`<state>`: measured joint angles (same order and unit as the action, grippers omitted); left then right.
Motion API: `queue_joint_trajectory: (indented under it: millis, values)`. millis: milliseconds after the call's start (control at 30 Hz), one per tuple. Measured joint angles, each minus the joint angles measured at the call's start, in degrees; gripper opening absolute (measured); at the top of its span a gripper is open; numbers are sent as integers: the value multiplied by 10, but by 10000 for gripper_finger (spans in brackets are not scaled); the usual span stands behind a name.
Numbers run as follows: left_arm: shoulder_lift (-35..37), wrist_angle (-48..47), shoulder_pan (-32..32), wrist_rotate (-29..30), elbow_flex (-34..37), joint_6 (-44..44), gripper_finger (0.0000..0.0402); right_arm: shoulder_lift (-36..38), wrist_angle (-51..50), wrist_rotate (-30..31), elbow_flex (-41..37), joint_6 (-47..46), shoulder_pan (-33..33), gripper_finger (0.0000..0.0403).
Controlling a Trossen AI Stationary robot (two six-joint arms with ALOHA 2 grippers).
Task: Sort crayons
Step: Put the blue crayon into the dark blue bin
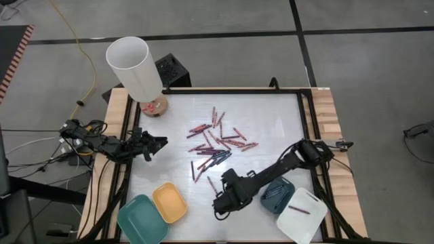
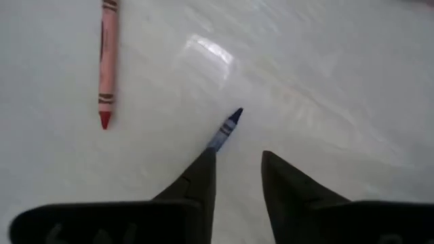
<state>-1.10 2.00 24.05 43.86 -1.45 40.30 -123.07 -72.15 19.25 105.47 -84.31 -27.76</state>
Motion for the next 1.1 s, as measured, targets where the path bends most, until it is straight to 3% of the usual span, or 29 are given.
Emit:
queue_joint_trajectory:
  millis: [367,533,700,867,1100]
  values:
    - [0,0,0,1,0,-15,160,-1,46,-69,-66,-50,9,204]
    - [0,0,0,2,0,-15,160,2,52,-77,-65,-43,9,206]
    - [0,0,0,3,0,-15,160,6,59,-135,-65,-43,9,202]
    - [0,0,0,3,0,-7,160,2,121,-146,-65,-47,16,202]
    - [0,0,0,3,0,-6,160,1,119,-149,-65,-40,29,201]
